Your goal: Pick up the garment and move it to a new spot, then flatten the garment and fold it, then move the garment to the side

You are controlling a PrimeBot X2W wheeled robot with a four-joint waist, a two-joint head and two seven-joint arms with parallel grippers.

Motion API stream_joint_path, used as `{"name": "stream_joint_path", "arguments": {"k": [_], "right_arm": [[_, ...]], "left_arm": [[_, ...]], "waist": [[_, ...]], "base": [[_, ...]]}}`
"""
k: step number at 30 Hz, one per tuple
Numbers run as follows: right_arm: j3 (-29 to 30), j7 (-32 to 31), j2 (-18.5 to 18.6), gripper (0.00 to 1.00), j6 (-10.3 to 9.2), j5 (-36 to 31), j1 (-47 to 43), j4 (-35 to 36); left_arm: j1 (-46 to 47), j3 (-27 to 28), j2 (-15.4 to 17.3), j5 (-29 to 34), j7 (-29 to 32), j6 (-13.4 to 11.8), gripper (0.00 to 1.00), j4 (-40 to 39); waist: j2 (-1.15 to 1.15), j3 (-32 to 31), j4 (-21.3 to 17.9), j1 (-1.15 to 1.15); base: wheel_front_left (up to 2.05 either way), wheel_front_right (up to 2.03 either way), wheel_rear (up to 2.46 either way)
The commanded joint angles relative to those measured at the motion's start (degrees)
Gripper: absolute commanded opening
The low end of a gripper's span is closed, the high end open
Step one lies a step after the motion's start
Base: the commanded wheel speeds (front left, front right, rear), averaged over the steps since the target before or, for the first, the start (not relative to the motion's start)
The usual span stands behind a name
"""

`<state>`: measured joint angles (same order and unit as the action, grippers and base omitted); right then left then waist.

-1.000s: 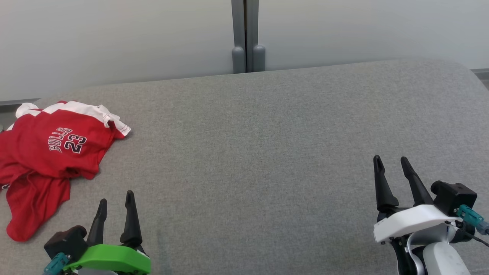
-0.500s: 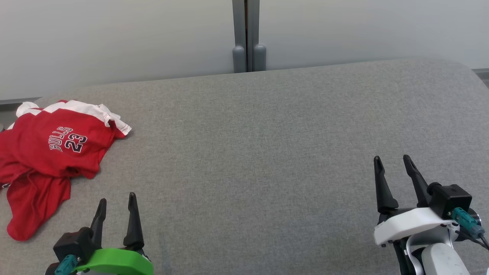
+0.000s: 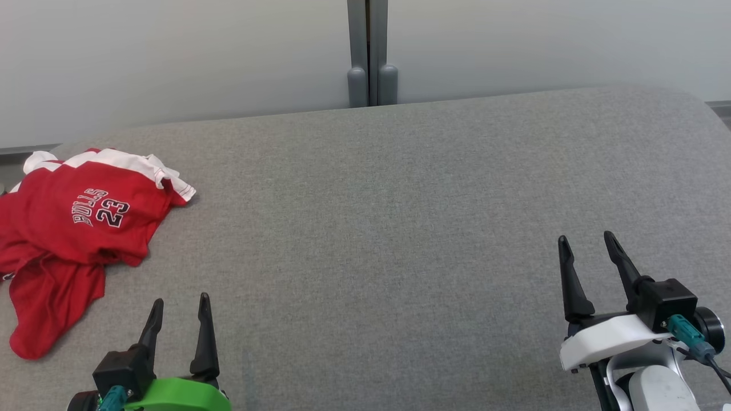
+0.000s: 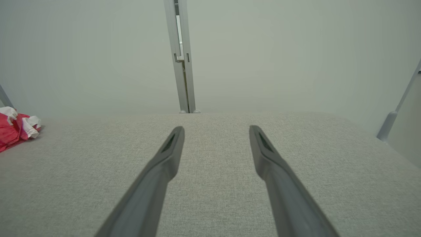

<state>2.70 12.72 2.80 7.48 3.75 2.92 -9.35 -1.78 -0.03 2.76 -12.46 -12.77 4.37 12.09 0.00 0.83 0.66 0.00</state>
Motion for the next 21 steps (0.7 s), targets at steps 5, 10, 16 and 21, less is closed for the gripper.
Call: {"name": "stream_joint_path", "arguments": {"k": [5,10,16,21], "right_arm": [[0.20,1.04,0.15,1.00,0.02,-1.86,-0.51,-0.40],[0.49,1.54,0.16,1.00,0.01,-3.22,-0.71,-0.79],[0.42,2.14,0.17,1.00,0.01,-5.75,-1.02,-0.94],[0.03,2.59,0.15,1.00,0.01,-7.86,-0.99,-0.72]], "left_arm": [[-0.27,0.49,0.37,1.03,-0.99,0.86,1.00,0.71],[-0.36,0.48,0.30,1.72,-1.50,1.26,1.00,1.22],[-0.73,0.34,0.27,3.91,-2.07,1.63,1.00,1.43],[-0.56,-0.14,0.26,5.49,-2.56,1.61,1.00,1.43]], "waist": [[0.00,0.14,0.06,0.00],[0.00,0.14,0.03,0.00],[0.00,0.13,-0.11,0.00],[0.00,0.43,0.05,0.00]], "base": [[0.00,0.00,0.00],[0.00,0.00,0.00],[0.00,0.00,0.00],[0.00,0.00,0.00]]}}
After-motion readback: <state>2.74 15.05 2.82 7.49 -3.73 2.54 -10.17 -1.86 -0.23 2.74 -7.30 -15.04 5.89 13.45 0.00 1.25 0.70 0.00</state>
